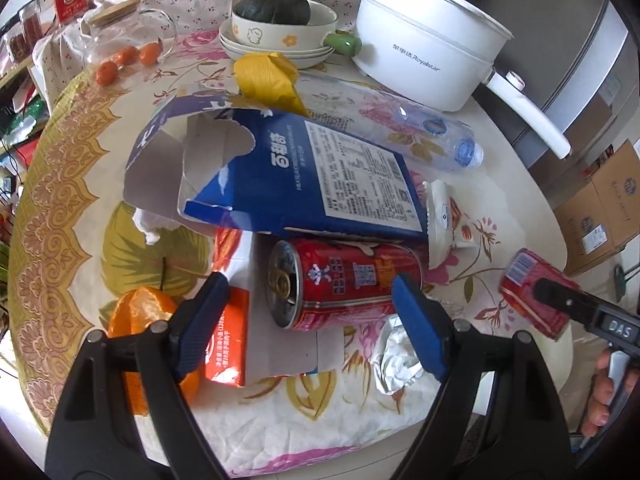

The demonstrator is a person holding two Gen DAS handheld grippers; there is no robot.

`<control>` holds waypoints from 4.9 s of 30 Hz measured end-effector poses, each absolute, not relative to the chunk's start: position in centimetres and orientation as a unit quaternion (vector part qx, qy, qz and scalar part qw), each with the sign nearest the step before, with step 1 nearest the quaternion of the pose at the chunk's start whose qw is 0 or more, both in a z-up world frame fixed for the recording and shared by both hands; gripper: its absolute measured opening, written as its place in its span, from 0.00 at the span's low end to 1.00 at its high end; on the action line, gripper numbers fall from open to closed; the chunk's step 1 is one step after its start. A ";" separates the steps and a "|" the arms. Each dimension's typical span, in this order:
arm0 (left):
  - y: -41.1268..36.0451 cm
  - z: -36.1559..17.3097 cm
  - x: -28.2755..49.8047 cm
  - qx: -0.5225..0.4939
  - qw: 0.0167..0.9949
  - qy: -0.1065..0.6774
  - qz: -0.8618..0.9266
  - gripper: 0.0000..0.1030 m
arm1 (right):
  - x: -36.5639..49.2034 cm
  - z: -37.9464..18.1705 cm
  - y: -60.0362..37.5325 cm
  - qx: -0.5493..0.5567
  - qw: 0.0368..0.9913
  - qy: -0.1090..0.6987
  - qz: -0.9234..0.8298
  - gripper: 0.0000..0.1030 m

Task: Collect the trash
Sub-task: 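Grasp the red milk-drink can with the right gripper while the left gripper grasps the red cola can, then carry both red cans over the white bin with both grippers, then open the left gripper to drop its can while the right gripper releases its can, then grasp the orange peel with the left gripper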

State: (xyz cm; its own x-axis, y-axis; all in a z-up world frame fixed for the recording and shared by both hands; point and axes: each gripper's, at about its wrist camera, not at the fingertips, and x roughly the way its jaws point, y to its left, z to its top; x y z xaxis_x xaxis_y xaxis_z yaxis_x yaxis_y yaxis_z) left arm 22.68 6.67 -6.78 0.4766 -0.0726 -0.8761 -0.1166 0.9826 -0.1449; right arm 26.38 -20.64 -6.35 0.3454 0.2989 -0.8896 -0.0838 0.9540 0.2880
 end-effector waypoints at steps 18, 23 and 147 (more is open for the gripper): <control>0.8 -9.4 24.8 0.014 0.837 0.535 0.111 0.91 | 23.7 -4.7 -24.8 0.106 0.822 0.548 0.109 0.54; 1.8 -9.8 25.0 -0.005 0.838 0.534 0.111 0.90 | 23.6 -4.6 -25.9 0.109 0.823 0.547 0.105 0.54; 3.0 -4.6 10.8 -0.031 0.914 0.403 -0.033 0.99 | 16.0 -4.8 -33.8 0.045 0.847 0.529 0.034 0.81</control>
